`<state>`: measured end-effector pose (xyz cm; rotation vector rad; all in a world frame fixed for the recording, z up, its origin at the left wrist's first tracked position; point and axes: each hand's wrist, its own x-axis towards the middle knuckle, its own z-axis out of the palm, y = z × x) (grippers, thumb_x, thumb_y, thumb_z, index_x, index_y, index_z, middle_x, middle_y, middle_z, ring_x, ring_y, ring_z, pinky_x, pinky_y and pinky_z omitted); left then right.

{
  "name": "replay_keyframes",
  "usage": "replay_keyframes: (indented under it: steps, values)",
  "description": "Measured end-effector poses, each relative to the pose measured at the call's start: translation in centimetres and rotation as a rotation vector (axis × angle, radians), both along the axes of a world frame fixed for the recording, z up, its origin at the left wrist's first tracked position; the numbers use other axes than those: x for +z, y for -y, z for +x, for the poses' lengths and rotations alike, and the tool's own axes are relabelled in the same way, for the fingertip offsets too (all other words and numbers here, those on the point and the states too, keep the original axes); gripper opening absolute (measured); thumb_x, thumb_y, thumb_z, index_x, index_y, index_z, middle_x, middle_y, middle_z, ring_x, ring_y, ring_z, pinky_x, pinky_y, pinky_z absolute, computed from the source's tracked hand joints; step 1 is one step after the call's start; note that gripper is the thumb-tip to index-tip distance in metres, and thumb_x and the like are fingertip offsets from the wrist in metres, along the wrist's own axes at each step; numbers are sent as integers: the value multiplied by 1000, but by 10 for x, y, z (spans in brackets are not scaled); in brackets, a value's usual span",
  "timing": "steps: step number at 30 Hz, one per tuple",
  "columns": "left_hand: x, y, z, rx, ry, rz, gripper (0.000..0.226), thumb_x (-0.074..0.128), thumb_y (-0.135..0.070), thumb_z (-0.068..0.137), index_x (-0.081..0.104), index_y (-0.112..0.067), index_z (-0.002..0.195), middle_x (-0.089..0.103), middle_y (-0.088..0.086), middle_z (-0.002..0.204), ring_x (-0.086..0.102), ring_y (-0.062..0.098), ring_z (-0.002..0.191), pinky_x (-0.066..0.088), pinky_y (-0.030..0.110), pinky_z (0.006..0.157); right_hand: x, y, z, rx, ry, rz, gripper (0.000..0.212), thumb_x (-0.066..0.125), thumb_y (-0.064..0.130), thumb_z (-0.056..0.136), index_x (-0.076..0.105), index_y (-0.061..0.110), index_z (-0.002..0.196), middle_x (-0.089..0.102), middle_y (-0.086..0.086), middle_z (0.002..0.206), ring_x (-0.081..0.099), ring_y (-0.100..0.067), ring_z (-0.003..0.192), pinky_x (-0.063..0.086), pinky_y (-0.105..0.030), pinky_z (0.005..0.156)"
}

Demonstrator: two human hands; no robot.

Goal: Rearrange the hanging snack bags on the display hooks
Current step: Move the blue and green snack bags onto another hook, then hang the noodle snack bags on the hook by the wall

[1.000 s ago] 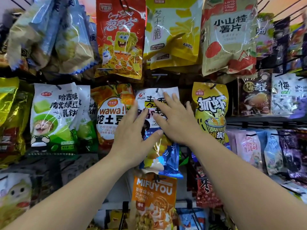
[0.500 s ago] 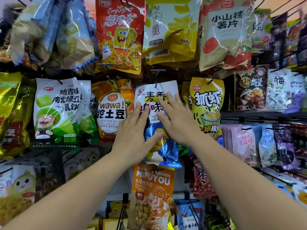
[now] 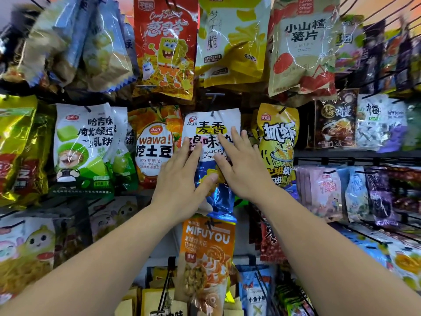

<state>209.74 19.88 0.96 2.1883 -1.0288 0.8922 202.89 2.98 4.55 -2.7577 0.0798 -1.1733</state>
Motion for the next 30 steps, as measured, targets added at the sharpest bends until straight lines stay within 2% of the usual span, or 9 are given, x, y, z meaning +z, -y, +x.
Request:
replay_keyframes:
  steps: [3,6,12,15,18,20,24,26,30]
  values:
    - [-1,-9,-4,13,-33,8,91,22,-84,92,1,-35,165,-13,-5,174,-3,18,161,11,51,129,-2,-6,-7,-13,36,4,62,30,55,108,18,33,165,-2,1,175,-11,-22,161,2,-52,130]
    - [-11,-28,-9,21,-40,-37,87,30,-75,94,8,-33,166,-3,-3,175,3,20,161,12,48,130,-16,-20,-19,44,160,32,61,38,51,108,28,28,163,10,-2,175,-3,-24,162,6,-50,129]
    - [-78,-91,-15,107,-62,-93,75,52,-61,96,37,-23,160,25,1,170,23,22,155,22,43,124,-107,-70,-44,167,404,-17,51,54,39,101,57,13,145,45,-11,159,29,-32,156,31,-52,124]
    - [-118,-121,-9,154,-80,-91,64,51,-56,97,52,-19,149,42,4,160,34,24,147,28,43,119,-150,-99,-38,259,406,-71,42,58,33,100,66,9,134,54,-14,151,42,-32,148,34,-44,122]
    - [-149,-142,6,183,-184,-111,55,55,-51,101,54,-18,145,48,2,153,37,21,144,28,36,117,-182,-126,-8,364,283,-42,36,61,32,98,70,12,128,59,-10,145,50,-28,141,38,-40,118]
    - [-164,-154,23,225,-271,-133,54,63,-44,99,54,-17,145,49,2,151,38,21,143,29,37,117,-196,-140,18,364,116,57,41,56,39,100,66,17,133,56,-5,147,48,-24,141,41,-41,117]
    - [-186,-180,69,263,-405,-102,56,63,-44,98,50,-19,147,47,3,152,39,25,142,34,38,116,-213,-162,74,264,-201,226,45,56,44,103,57,27,144,46,5,156,38,-16,146,32,-35,120]
    - [-194,-193,95,270,-458,-85,57,62,-45,99,48,-20,148,46,3,153,40,26,143,36,40,116,-221,-172,103,246,-279,318,46,58,43,103,54,27,146,48,3,152,41,-17,144,32,-28,114]
    - [-201,-205,146,287,-547,-82,66,64,-46,98,45,-14,152,39,10,160,37,30,147,35,43,120,-231,-192,159,223,-398,618,60,63,45,100,46,22,153,48,-2,155,43,-21,145,36,-29,110]
